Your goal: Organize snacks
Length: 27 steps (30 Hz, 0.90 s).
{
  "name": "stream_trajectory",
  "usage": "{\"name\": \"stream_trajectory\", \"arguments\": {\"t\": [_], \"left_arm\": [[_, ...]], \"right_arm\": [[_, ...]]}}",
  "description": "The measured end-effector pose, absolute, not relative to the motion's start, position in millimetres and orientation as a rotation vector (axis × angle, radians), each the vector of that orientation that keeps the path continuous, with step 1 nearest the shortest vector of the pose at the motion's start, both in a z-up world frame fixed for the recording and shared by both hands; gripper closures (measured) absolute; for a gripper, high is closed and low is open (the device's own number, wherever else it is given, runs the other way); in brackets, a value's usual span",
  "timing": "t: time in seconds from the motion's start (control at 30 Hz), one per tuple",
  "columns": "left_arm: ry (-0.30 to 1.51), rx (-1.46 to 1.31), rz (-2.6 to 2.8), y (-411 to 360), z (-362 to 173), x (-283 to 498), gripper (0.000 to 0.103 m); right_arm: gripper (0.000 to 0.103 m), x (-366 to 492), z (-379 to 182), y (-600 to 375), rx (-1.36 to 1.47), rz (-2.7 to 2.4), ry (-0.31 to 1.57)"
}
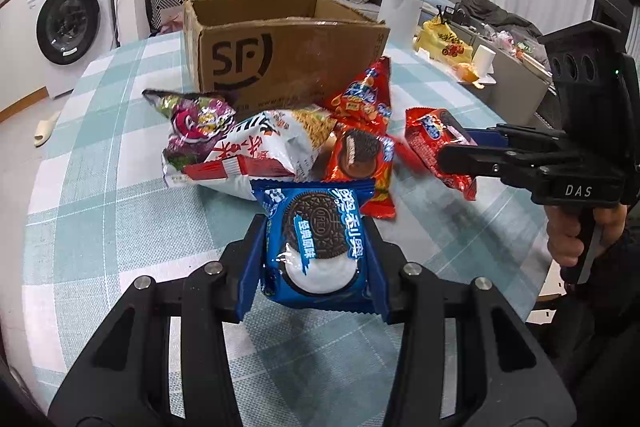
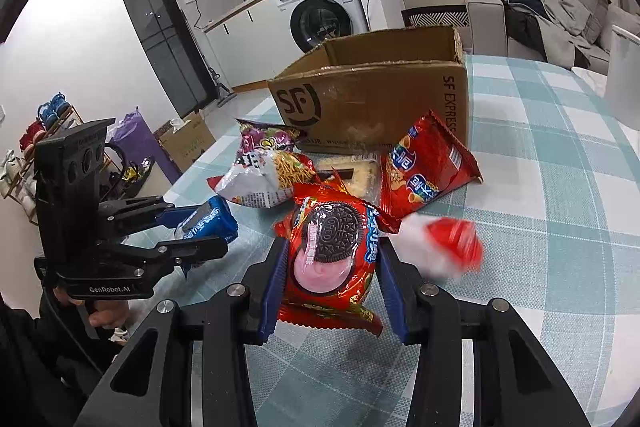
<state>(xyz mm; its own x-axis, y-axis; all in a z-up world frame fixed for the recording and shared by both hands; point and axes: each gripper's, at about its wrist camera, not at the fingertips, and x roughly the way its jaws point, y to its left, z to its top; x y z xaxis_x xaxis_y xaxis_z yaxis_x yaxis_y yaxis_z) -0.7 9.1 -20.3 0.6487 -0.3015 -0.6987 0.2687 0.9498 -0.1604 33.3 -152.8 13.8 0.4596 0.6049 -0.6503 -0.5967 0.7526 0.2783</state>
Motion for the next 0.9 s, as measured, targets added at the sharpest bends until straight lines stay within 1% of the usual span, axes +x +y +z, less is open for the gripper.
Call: {"name": "stream_trajectory", "arguments": {"t": [0.9], "left_arm": [[0.697,-0.062,-0.323,-10,30,-2,0.061]], "right_arm": [[0.059,32,52,-166,0.039,0.702,0.700]]}}
